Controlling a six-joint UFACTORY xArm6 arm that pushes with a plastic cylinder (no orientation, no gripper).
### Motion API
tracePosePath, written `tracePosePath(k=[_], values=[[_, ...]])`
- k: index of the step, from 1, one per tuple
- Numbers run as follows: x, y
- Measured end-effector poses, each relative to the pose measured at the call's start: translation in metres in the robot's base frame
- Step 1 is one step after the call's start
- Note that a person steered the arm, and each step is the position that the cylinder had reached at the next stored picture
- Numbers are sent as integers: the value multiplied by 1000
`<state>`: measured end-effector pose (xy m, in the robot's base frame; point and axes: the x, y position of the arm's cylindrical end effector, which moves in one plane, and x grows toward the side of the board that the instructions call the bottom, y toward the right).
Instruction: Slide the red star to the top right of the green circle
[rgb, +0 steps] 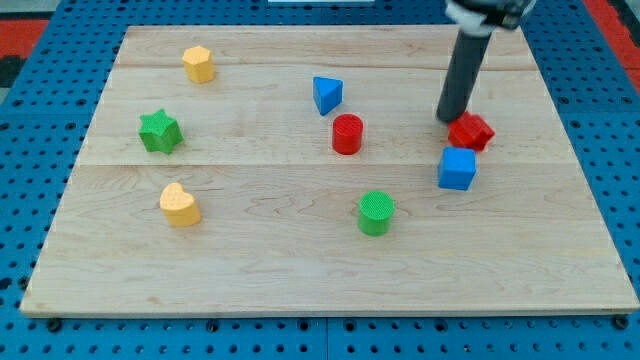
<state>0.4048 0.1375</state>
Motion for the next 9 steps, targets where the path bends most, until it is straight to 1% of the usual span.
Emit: tracePosePath(k=[1,2,3,4,5,6,7,8,9], values=[[59,-1],[42,-35],[-6,-37],[-24,12],[-25,78],[32,82],[40,79],[1,78],[14,21]])
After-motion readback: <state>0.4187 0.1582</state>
